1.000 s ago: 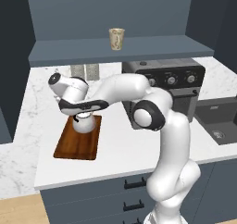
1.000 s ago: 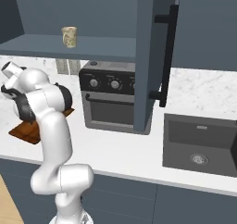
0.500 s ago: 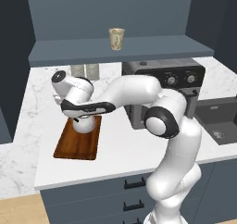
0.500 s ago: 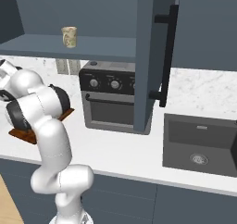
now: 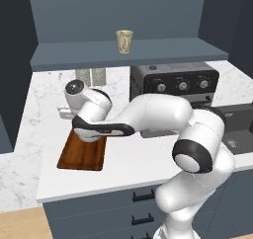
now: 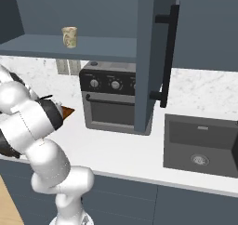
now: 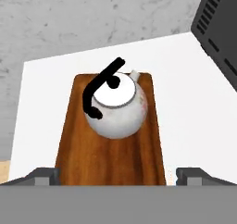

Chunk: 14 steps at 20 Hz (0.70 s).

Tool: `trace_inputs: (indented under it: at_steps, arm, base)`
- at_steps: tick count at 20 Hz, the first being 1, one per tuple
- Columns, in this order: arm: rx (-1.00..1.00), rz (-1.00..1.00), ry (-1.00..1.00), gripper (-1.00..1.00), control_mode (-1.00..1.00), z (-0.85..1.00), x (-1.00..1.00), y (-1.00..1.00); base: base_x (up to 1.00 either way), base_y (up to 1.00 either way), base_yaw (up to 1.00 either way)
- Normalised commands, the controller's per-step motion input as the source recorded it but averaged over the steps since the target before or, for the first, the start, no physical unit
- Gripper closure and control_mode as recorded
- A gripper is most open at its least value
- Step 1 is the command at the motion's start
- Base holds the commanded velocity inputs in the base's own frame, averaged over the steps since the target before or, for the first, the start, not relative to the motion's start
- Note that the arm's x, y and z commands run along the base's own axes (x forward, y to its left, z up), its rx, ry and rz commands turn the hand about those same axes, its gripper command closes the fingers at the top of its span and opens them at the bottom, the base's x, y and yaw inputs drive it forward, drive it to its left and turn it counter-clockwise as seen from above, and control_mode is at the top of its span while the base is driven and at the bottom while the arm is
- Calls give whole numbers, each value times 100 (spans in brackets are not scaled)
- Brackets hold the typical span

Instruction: Pick the kettle from the counter and place it on the tray. Then pick the mug from the cabinet and place it on the tray. Then close the cabinet doors.

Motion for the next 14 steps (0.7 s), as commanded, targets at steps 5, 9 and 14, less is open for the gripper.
trace_inputs:
  at_steps: [5,9,14]
  arm:
    - [0,24,1,-100,-100,46,-33,-29]
    - [0,31,0,-100,-100,52,-34,-34]
    - [0,32,-2,-100,-100,59,-29,-36]
  base:
    - [0,0,0]
    - [0,0,0]
    - [0,0,0]
